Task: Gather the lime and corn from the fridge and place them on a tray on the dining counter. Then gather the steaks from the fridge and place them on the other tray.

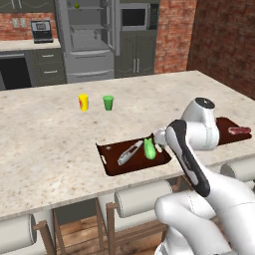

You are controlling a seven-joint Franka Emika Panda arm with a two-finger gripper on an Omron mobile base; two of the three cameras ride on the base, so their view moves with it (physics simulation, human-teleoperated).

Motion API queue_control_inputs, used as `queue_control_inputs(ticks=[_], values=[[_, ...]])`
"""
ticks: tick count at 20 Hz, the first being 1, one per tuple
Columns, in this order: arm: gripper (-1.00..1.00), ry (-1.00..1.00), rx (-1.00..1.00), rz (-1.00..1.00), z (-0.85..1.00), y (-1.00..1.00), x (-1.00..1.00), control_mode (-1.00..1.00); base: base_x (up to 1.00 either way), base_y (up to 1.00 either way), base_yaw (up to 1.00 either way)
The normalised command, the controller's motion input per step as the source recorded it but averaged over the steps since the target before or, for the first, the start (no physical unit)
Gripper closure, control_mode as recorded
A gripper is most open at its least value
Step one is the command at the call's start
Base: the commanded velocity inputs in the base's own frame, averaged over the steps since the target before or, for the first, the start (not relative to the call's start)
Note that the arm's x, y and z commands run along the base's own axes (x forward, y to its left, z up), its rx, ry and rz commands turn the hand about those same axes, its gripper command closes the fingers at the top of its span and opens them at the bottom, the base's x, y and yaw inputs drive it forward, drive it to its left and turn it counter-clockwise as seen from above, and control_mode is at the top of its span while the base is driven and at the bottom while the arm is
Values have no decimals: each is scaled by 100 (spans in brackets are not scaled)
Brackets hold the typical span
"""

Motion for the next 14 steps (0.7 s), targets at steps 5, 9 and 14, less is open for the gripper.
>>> queue_control_inputs(ticks=[5, 9, 14], values=[[-100, 1, 0, 2, 43, -24, -42, -100, 0, 0, 0], [-100, 0, 0, 10, 12, -14, -67, -100, 0, 0, 0], [-100, 0, 0, 11, 27, 0, -92, -100, 0, 0, 0]])
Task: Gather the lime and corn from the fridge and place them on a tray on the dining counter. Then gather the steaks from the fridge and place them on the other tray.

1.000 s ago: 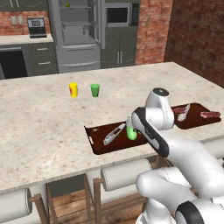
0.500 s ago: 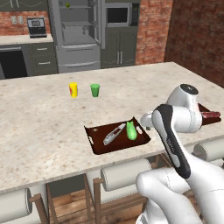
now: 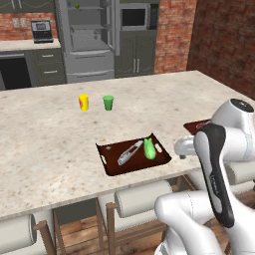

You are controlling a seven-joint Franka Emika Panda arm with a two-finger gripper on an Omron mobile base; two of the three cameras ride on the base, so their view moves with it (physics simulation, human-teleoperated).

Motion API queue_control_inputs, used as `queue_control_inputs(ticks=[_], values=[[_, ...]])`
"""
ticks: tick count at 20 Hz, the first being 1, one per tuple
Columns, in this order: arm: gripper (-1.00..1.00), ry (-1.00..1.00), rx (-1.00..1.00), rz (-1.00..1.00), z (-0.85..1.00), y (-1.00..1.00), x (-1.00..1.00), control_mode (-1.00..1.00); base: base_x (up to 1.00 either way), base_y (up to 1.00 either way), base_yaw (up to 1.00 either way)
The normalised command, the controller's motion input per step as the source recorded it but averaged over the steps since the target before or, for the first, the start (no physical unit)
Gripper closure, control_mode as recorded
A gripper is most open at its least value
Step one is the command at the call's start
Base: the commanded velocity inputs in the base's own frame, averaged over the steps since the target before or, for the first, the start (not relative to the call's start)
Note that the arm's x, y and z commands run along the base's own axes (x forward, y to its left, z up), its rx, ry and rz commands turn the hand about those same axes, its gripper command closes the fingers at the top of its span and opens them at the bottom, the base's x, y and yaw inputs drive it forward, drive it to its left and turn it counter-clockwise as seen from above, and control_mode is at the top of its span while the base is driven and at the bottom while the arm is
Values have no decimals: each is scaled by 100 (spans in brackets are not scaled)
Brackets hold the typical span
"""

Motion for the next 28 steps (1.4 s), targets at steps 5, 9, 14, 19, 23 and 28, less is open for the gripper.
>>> queue_control_inputs(ticks=[5, 9, 14, 19, 23, 28], values=[[-100, -6, -1, 4, 35, 2, -87, -100, 0, 0, 0], [-100, 2, 0, 0, -2, 10, -22, -100, 0, 0, 0], [-100, -7, -3, 0, 0, 0, -17, 100, -17, -7, -1], [-100, 0, 0, 0, 0, 0, 0, 100, -80, -87, -18], [-100, 0, 0, 0, 0, 0, 0, 100, -20, -100, -15], [-100, 0, 0, 0, 0, 0, 0, 100, 12, -100, -2]])
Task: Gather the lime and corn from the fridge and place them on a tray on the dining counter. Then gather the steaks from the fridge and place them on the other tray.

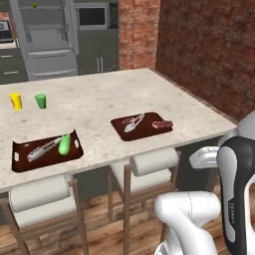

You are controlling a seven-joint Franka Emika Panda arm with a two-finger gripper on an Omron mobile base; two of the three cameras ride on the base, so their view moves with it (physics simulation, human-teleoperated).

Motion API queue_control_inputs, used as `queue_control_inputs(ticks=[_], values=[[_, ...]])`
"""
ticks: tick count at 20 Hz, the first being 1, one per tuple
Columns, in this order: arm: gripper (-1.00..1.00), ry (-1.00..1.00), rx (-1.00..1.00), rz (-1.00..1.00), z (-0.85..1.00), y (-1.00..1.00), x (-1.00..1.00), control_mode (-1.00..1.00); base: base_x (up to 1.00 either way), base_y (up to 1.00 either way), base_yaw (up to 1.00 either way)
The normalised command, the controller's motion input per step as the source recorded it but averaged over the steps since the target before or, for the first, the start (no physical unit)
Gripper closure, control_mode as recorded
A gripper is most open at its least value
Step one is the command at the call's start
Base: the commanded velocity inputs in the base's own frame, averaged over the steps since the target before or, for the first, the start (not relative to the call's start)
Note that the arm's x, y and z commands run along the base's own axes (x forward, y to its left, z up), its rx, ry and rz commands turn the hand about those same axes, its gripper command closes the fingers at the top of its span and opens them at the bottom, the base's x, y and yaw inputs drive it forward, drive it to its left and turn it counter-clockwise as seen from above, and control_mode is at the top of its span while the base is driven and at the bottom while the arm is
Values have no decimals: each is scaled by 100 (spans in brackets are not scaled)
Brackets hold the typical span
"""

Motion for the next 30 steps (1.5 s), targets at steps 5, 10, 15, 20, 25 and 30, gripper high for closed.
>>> queue_control_inputs(ticks=[5, 10, 15, 20, 25, 30], values=[[-100, 0, 0, 0, 0, 0, 0, 100, 26, -100, 0], [-100, 0, 0, 0, 0, 0, 0, 100, 40, -100, 0], [-100, 0, 0, 0, 0, 0, 0, 100, 51, -100, 0], [-100, 0, 0, 0, 0, 0, 0, 100, 79, -100, 2], [-100, 0, 0, 0, 0, 0, 0, 100, 94, -100, 4], [-100, 0, 0, 0, 0, 0, 0, 100, 100, -100, 7]])
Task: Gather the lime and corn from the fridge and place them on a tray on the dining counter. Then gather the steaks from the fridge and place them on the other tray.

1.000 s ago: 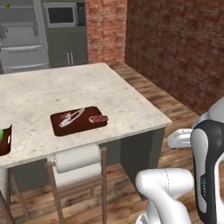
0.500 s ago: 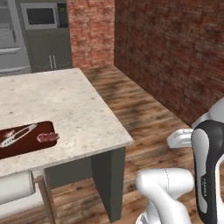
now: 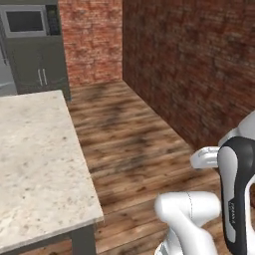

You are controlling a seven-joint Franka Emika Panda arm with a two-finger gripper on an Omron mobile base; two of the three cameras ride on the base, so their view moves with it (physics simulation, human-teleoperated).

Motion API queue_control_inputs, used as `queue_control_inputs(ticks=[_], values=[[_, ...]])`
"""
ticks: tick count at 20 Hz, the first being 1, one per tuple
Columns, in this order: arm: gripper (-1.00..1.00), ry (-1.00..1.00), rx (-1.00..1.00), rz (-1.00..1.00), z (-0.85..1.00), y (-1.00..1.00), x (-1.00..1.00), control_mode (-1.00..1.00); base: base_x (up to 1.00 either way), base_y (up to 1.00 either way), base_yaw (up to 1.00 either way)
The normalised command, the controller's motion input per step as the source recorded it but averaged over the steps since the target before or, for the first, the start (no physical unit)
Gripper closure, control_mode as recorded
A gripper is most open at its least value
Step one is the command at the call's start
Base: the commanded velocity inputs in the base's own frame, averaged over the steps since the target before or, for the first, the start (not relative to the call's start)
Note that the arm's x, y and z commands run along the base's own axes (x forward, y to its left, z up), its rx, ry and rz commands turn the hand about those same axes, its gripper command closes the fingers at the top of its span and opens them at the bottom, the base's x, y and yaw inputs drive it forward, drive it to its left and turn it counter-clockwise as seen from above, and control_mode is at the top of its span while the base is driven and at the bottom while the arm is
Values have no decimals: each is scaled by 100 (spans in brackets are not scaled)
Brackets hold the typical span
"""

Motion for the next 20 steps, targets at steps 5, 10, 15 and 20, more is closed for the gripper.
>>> queue_control_inputs(ticks=[5, 10, 15, 20], values=[[-100, 0, 0, 0, 0, 0, 0, 100, 99, -86, 9], [-100, 0, 0, 0, 0, 0, 0, 100, 96, -73, 11], [-100, 0, 0, 0, 0, 0, 0, 100, 99, -59, 25], [-100, 0, 0, 0, 0, 0, 0, 100, 100, -34, 33]])
